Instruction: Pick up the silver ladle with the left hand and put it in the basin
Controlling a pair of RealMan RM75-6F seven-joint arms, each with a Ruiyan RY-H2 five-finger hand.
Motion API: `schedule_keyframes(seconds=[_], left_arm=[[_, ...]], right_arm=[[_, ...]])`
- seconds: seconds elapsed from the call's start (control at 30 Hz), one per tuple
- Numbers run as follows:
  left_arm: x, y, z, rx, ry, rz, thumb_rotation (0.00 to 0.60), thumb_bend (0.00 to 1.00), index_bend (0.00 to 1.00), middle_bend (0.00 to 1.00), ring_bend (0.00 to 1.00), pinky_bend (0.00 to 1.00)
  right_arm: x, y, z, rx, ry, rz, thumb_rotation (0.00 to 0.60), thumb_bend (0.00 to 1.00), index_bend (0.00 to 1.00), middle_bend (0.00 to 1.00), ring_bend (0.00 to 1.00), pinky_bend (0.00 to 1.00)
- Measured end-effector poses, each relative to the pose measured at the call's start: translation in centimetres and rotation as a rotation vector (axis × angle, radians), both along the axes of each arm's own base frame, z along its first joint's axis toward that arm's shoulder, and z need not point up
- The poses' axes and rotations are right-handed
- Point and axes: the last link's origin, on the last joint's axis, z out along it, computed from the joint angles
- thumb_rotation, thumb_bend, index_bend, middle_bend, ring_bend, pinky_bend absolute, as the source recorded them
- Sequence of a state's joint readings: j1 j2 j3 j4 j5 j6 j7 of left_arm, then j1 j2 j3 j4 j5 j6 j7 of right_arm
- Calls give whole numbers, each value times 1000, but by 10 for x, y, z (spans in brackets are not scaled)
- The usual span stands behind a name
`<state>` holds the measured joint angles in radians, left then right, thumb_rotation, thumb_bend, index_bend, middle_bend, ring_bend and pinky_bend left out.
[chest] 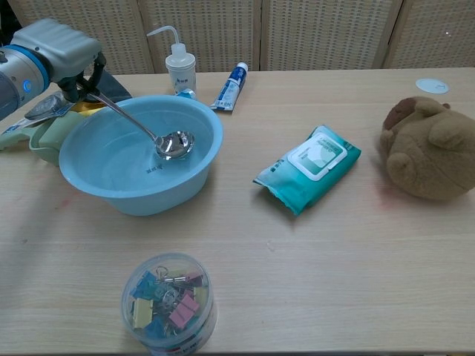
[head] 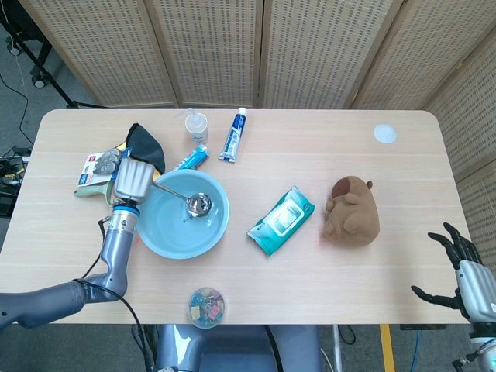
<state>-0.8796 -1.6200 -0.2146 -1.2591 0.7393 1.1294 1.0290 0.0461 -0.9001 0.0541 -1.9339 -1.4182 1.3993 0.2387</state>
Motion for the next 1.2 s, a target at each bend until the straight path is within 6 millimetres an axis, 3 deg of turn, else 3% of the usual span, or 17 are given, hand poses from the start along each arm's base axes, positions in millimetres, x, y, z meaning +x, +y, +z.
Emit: schedule_keyframes(seconds=[0.73, 1.2], left_arm=[[27, -10, -21, 38, 265, -153, 600, 495, 841, 902, 907, 949], [31, -13, -26, 16, 155, -128, 600, 495, 850, 902, 907, 949]], right_arm=[[0, 0, 3, 0, -12, 0, 600, 0, 148, 0, 0, 0], [-1, 0, 3, -2, -10, -3, 600, 0, 149, 0, 0, 0]])
